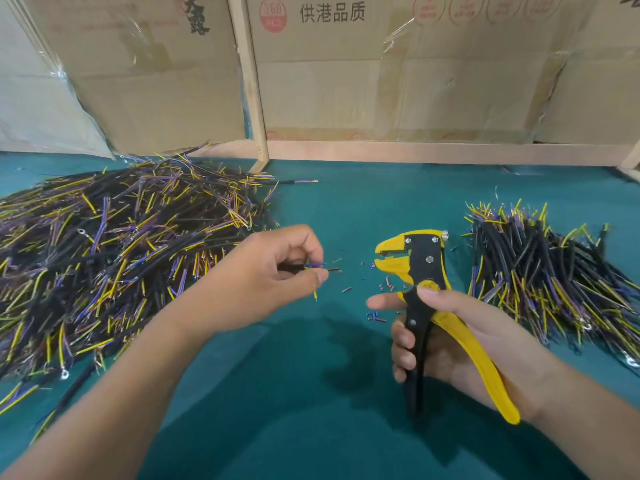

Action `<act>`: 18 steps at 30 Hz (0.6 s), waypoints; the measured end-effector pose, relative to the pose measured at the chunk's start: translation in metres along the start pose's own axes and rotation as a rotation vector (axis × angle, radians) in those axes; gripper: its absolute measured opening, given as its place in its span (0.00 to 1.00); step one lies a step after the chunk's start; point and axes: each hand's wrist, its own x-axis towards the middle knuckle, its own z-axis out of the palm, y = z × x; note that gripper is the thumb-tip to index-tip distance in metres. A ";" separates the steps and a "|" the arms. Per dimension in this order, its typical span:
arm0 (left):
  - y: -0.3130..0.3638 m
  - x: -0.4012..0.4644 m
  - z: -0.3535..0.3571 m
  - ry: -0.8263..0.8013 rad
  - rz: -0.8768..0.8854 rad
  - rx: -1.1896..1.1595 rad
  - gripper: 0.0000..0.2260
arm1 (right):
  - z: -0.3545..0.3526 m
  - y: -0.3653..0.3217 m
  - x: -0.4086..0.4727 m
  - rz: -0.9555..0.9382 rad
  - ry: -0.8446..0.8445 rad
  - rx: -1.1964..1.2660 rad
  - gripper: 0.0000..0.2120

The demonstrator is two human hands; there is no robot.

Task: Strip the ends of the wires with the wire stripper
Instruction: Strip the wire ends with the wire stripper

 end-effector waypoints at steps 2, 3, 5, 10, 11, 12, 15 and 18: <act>0.001 0.000 0.001 -0.005 0.011 -0.008 0.07 | -0.007 0.003 -0.007 -0.079 -0.069 0.031 0.25; 0.001 0.000 0.001 -0.003 0.024 -0.007 0.08 | -0.008 0.004 -0.011 -0.084 -0.093 0.034 0.23; 0.002 0.001 0.002 0.017 0.040 0.011 0.10 | -0.011 0.008 -0.013 -0.087 -0.122 0.040 0.22; 0.002 0.001 0.006 0.053 0.079 0.081 0.11 | -0.015 0.012 -0.010 -0.066 -0.227 0.027 0.35; 0.002 0.001 0.006 0.051 0.088 0.080 0.10 | -0.016 0.012 -0.010 -0.069 -0.222 0.030 0.35; 0.002 0.001 0.006 0.052 0.093 0.079 0.09 | -0.016 0.012 -0.009 -0.071 -0.211 0.038 0.33; 0.003 0.000 0.005 0.061 0.087 0.056 0.08 | -0.014 0.012 -0.007 -0.058 -0.180 0.051 0.29; 0.004 0.001 0.005 0.066 0.083 0.017 0.07 | -0.014 0.013 -0.007 -0.060 -0.185 0.059 0.29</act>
